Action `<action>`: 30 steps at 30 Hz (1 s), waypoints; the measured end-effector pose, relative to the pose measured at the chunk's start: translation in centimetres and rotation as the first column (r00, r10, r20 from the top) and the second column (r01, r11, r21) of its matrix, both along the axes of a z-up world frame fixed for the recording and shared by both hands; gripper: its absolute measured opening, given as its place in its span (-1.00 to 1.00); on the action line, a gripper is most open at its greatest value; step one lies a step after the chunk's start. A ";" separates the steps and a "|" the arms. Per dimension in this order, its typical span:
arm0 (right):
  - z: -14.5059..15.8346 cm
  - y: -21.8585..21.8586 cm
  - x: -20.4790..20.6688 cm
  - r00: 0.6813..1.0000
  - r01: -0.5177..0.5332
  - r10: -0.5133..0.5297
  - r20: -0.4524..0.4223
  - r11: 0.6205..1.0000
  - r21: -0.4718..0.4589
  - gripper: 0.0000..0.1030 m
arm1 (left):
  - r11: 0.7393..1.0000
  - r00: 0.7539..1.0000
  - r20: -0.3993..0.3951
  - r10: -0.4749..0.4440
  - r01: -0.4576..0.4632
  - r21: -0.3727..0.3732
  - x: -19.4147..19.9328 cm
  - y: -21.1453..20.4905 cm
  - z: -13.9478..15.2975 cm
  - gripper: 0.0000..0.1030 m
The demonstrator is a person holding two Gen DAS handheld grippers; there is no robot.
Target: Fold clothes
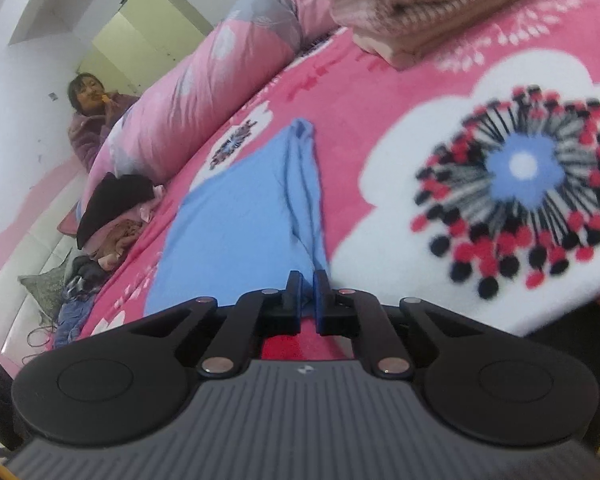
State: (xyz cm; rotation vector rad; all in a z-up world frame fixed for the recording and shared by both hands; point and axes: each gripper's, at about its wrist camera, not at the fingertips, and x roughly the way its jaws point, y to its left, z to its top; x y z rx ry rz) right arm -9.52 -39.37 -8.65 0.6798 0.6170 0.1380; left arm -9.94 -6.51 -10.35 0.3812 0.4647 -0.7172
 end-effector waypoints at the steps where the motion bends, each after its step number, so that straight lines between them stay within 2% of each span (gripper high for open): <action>1: -0.1 0.0 -0.1 1.000 0.002 -0.002 0.005 1.000 -0.006 -0.90 | 1.000 1.000 -0.012 0.003 -0.004 -0.007 0.1 0.1 0.0 -0.95; 4: 0.1 0.0 -0.3 1.000 0.001 -0.001 0.011 1.000 -0.031 -0.86 | 1.000 0.998 -0.054 0.014 -0.016 -0.027 0.5 0.6 0.0 -0.77; 6: 0.7 -0.1 -0.5 1.000 0.010 -0.009 0.013 0.998 -0.064 -0.77 | 0.998 0.996 -0.079 0.038 -0.041 -0.044 0.6 1.2 0.3 -0.51; 12: 3.4 -0.9 -1.9 0.993 0.087 -0.070 0.096 0.978 -0.188 -0.71 | 0.978 0.982 -0.125 0.143 -0.159 -0.134 1.0 4.1 1.9 -0.39; 14: 4.7 0.1 -1.9 0.988 0.078 -0.040 0.152 0.963 -0.256 -0.71 | 0.968 0.979 -0.131 0.157 -0.178 -0.174 1.3 4.5 2.6 -0.26; 17: 5.9 3.1 -0.9 0.976 0.007 0.078 0.205 0.924 -0.383 -0.72 | 0.961 0.979 -0.140 0.148 -0.176 -0.215 2.5 3.7 3.4 -0.12; 20: 5.5 5.7 0.6 0.965 -0.076 0.180 0.189 0.885 -0.459 -0.76 | 0.961 0.982 -0.146 0.117 -0.150 -0.234 3.6 2.0 3.4 -0.05; 25: 2.2 6.7 1.5 0.974 -0.144 0.213 0.074 0.839 -0.525 -0.78 | 0.973 0.967 -0.214 0.139 -0.173 -0.150 4.7 -0.5 0.1 -0.05; 27: 1.2 6.0 0.7 0.973 -0.146 0.218 0.080 0.843 -0.517 -0.78 | 0.974 0.965 -0.220 0.140 -0.174 -0.145 4.5 -0.5 -0.6 -0.01; 30: 1.6 5.4 0.4 0.971 -0.168 0.231 0.065 0.850 -0.500 -0.77 | 0.971 0.964 -0.232 0.130 -0.171 -0.164 4.3 0.3 -0.3 0.08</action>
